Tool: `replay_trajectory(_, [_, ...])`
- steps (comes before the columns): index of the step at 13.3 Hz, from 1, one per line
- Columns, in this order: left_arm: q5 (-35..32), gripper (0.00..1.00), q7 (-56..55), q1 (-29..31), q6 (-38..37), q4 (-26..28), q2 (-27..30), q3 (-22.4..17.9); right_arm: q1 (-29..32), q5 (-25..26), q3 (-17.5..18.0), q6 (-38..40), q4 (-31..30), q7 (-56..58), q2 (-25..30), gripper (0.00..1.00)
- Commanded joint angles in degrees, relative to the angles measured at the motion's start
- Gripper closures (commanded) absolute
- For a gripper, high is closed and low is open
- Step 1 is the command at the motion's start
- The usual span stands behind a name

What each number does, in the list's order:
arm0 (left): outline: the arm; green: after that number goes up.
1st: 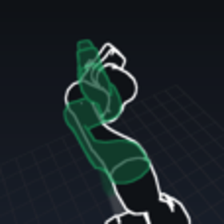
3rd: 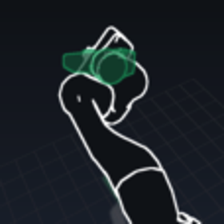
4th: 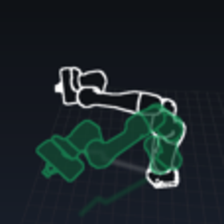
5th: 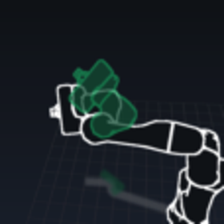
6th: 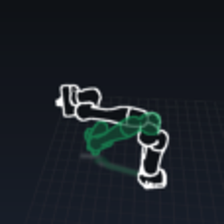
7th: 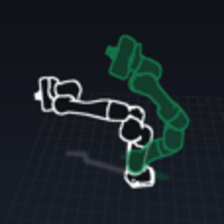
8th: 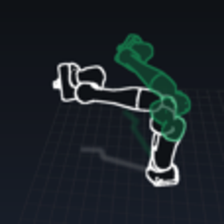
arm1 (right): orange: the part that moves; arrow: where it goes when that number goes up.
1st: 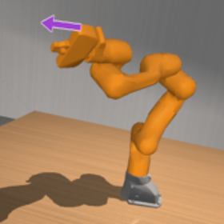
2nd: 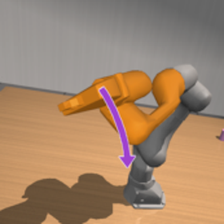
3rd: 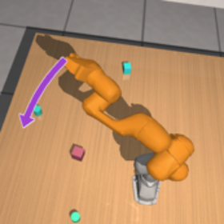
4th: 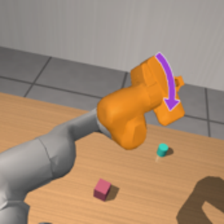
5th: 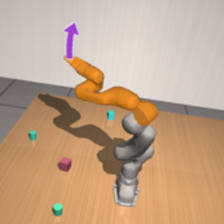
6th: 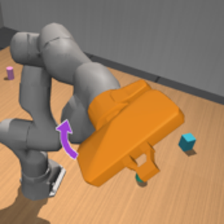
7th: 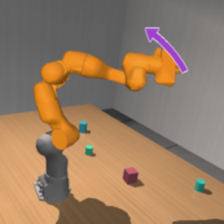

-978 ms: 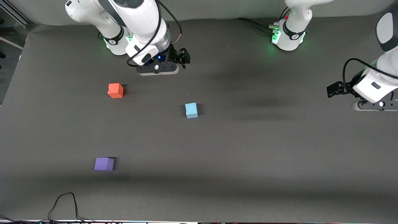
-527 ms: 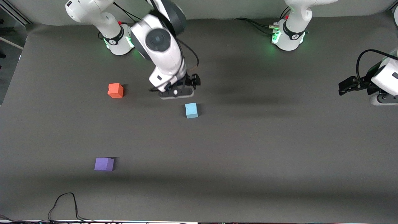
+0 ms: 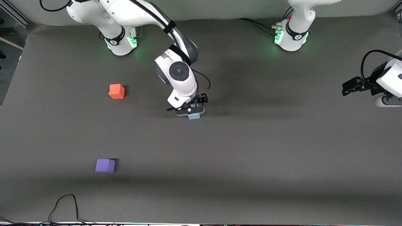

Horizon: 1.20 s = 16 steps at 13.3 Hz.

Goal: Place blue block between orange and purple blocks
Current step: 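Lower the right gripper over the light blue cube and grasp it, then carry the blue cube with the right gripper beside the orange cube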

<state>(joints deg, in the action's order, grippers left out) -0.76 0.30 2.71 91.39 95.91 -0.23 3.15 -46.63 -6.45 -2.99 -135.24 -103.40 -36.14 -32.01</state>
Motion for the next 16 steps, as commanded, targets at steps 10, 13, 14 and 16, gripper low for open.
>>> replay_trajectory(10, [0.2, 0.0, 1.6, -1.0, -1.2, -1.5, -0.3, -0.1, -1.4, 0.8, -1.3, -6.0, -1.1, 0.8, -4.1, 0.7])
replay_trajectory(13, [0.2, 0.0, 1.8, -0.9, -1.2, -1.5, -0.4, -0.2, -1.4, 0.7, -4.1, -5.0, -0.8, 1.1, -1.3, 0.98])
replay_trajectory(14, [0.2, 0.0, 1.8, -0.9, -1.2, -1.4, -0.4, -0.2, -1.4, 0.7, -4.6, -2.6, -0.8, 1.1, 1.0, 0.98])
replay_trajectory(16, [0.6, 0.0, 1.9, -0.7, -1.1, -1.4, -0.4, -0.2, -1.4, 0.6, -6.5, 7.1, 2.7, 1.3, 6.7, 0.97])
